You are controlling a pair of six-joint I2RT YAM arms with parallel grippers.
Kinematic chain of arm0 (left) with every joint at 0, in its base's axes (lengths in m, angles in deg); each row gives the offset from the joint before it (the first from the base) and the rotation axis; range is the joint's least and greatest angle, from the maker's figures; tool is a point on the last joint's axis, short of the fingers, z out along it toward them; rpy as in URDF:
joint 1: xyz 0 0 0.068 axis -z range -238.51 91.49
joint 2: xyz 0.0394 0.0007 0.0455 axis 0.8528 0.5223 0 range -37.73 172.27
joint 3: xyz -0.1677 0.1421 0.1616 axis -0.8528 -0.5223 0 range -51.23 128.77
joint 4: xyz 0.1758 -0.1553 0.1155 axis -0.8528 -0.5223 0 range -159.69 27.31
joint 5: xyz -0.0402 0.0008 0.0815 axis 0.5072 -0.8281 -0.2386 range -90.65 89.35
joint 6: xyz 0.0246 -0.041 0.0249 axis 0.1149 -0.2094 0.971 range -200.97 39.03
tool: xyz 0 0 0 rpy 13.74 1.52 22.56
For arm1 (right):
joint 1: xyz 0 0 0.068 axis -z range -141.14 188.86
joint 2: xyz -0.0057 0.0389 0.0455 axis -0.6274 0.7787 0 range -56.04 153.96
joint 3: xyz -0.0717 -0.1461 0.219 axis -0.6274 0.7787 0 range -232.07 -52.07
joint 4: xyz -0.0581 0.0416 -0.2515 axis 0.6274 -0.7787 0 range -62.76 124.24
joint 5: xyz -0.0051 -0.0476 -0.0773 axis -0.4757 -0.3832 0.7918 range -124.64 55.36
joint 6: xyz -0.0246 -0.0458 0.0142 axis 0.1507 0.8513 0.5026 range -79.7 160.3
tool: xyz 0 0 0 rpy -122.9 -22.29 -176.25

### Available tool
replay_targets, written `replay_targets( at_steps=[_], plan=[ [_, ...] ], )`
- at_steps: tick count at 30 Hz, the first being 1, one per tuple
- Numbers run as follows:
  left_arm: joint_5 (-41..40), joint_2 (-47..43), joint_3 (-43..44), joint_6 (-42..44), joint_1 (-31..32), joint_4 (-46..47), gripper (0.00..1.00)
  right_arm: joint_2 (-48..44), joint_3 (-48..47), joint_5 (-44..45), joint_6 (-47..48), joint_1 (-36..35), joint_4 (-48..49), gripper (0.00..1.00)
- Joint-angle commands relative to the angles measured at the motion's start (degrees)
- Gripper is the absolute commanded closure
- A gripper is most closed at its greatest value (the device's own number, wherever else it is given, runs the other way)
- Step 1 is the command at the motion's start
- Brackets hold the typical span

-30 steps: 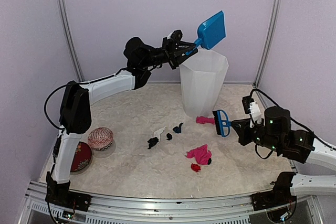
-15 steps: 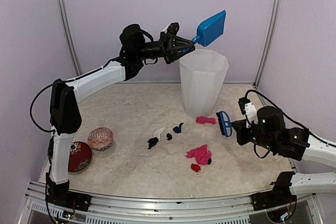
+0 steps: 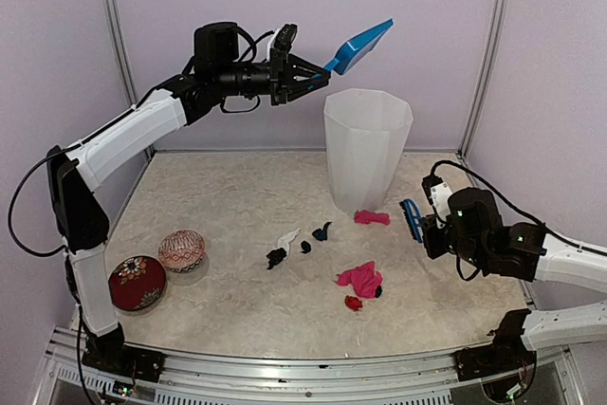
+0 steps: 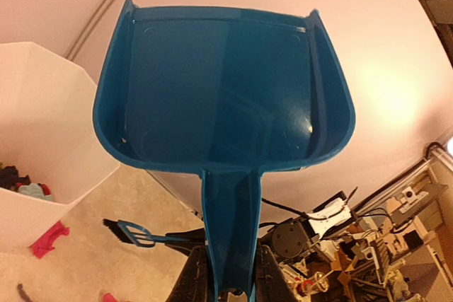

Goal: Sweep away the paper scraps from the table
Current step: Sweep the paper scraps at the center of the board.

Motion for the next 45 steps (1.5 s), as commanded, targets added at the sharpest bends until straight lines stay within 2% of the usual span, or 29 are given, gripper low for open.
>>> replay_targets(
  at_steps=[1, 6, 11, 17, 19, 25, 32, 39, 45],
  plan=[
    [-11.90, -7.82, -3.46, 14.91, -0.31, -14.36, 1.00, 2.87, -3.19, 1.48, 2.60, 0.84, 0.91, 1.00],
    [-26.43, -16.85, -11.60, 23.23, 0.68, -23.06, 1.00, 6.72, -4.98, 0.78, 5.22, 0.84, 1.60, 1.00],
    [-38.20, -26.46, -22.82, 26.95, 1.92, -25.76, 1.00, 11.93, -6.75, -1.09, 7.25, 0.84, 2.81, 1.00],
    [-50.45, -34.86, -34.35, 27.43, 3.35, -28.86, 1.00, 21.76, -12.40, 9.36, 12.09, 0.85, 1.89, 1.00],
    [-53.10, -37.15, -37.72, 27.36, 3.72, -29.36, 1.00, 24.28, -12.86, 10.49, 16.20, 0.85, 4.71, 1.00],
    [-57.43, -41.68, -45.21, 26.43, 4.88, -30.50, 1.00, 31.31, -12.03, 10.10, 32.22, 0.84, 16.37, 1.00],
    [-58.00, -45.55, -49.27, 26.07, 5.53, -30.57, 1.00, 37.66, -12.11, 3.86, 43.47, 1.22, 23.37, 1.00],
    [-58.11, -47.22, -51.51, 26.01, 5.81, -30.15, 1.00, 42.14, -13.50, -3.83, 43.39, 2.16, 24.00, 1.00],
    [-57.90, -47.60, -52.19, 26.11, 5.85, -29.11, 1.00, 43.02, -16.14, -10.65, 38.11, 1.39, 17.84, 1.00]
  ],
)
